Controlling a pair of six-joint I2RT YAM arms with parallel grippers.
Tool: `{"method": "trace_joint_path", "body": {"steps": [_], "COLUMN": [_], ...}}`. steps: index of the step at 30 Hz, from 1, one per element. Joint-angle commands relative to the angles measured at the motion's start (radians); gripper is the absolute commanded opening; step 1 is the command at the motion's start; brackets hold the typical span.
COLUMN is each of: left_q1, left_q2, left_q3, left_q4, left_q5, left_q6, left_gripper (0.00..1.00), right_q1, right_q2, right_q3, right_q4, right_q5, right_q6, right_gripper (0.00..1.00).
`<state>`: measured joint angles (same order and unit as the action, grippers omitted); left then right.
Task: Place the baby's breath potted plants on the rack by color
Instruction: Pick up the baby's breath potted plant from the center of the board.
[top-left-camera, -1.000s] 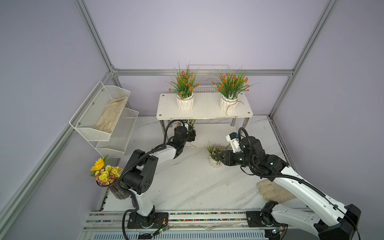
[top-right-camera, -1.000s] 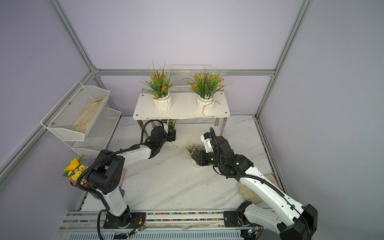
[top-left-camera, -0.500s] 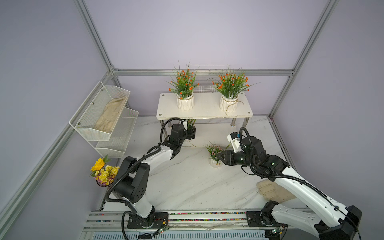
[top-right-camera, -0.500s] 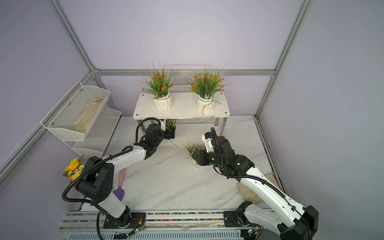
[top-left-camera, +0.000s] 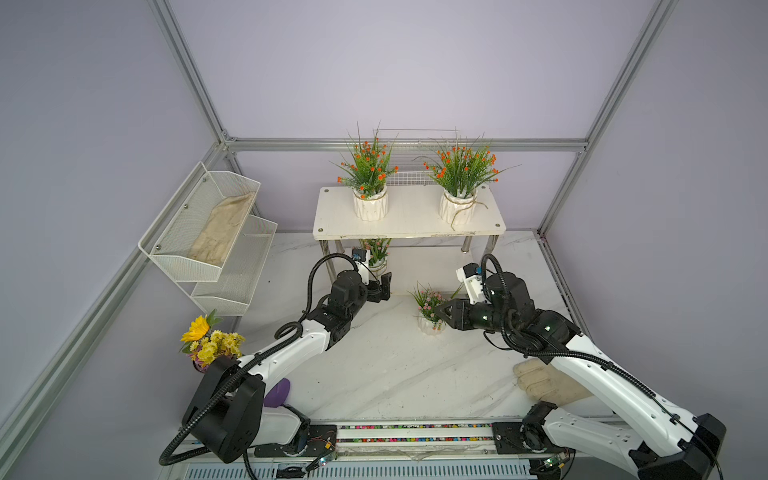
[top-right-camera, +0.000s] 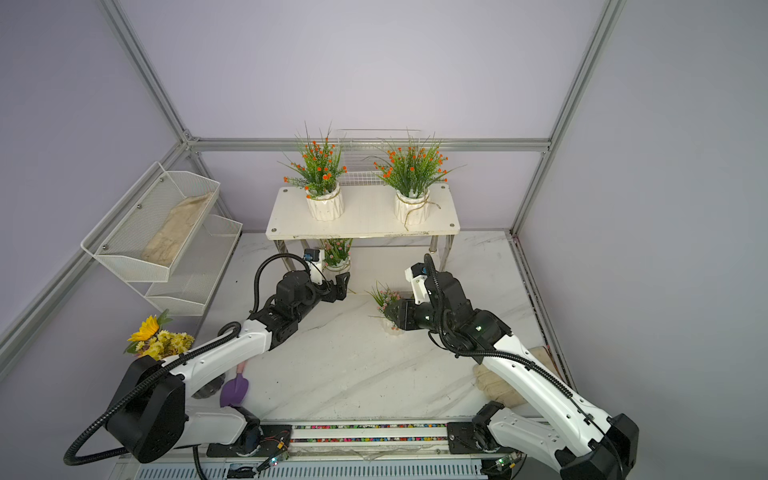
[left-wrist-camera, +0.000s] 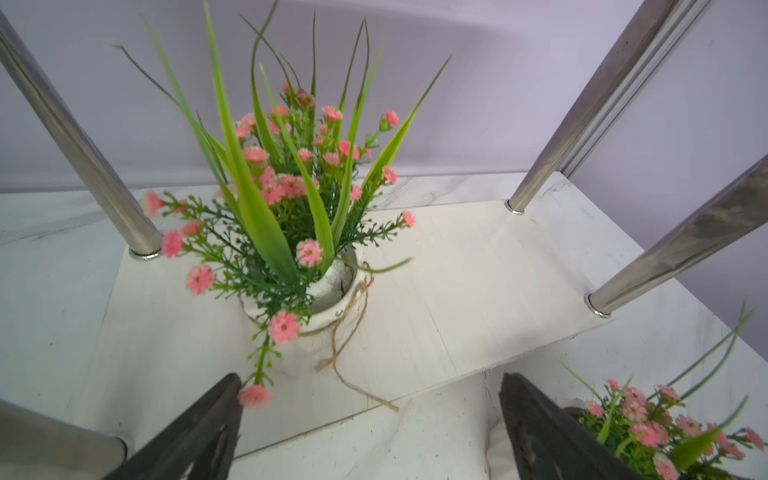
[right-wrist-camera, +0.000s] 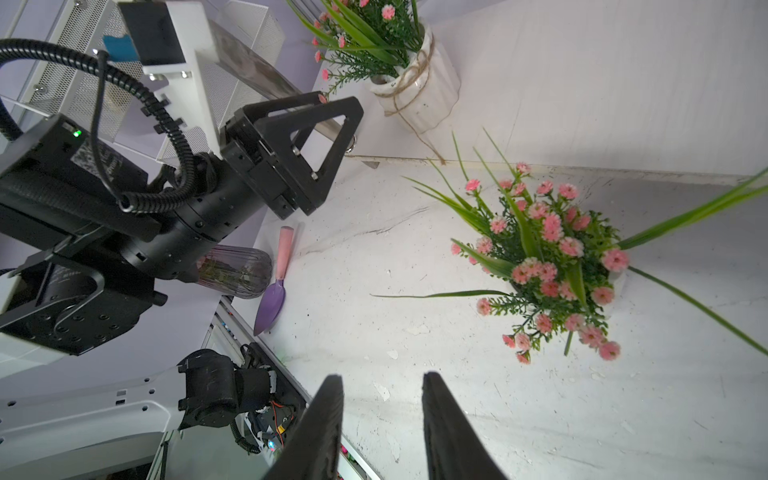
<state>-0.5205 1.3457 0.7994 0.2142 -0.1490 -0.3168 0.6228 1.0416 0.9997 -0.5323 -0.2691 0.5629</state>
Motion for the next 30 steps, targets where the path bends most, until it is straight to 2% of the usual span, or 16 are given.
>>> {"method": "trace_joint_path", "body": {"steps": [1,11,13,18,30], "left_q1": [-0.035,-0.131,-0.137,-0.155,-0.232], "left_q2": [-0.033,-0.027,-0.008,0.055,0.232], "left_q3": [-0.035,-0.054,-0.052,-0.004,0.141], "left_q4": [-0.053,-0.225,-0.240,-0.262,-0.261], "left_q5": [-0.016,-0.027,0.003,0.053,0.104], "left_q6": [-0.062,-0.215,-0.243,-0.249,-0.248], "left_gripper": [0.95,0.88,0.82,0.64,0.56], "right_q1": [-0.006,-0.019,-0.020,-0.023,-0.029], "right_q2": [-0.008,-0.025,-0.028,-0.033,-0.086], "right_q3": [-0.004,0.002,0.002,-0.002,-0.030], "right_q4": [0.005,-0.005,-0.005,-0.005,-0.029], "right_q5": [0.005,0.010,0.010,0.004,0.025], "right_q6": [-0.009,-0.009,-0.011,-0.011,-0.004], "right_gripper": [0.35,0.36,0.36,0.36,0.36]}}
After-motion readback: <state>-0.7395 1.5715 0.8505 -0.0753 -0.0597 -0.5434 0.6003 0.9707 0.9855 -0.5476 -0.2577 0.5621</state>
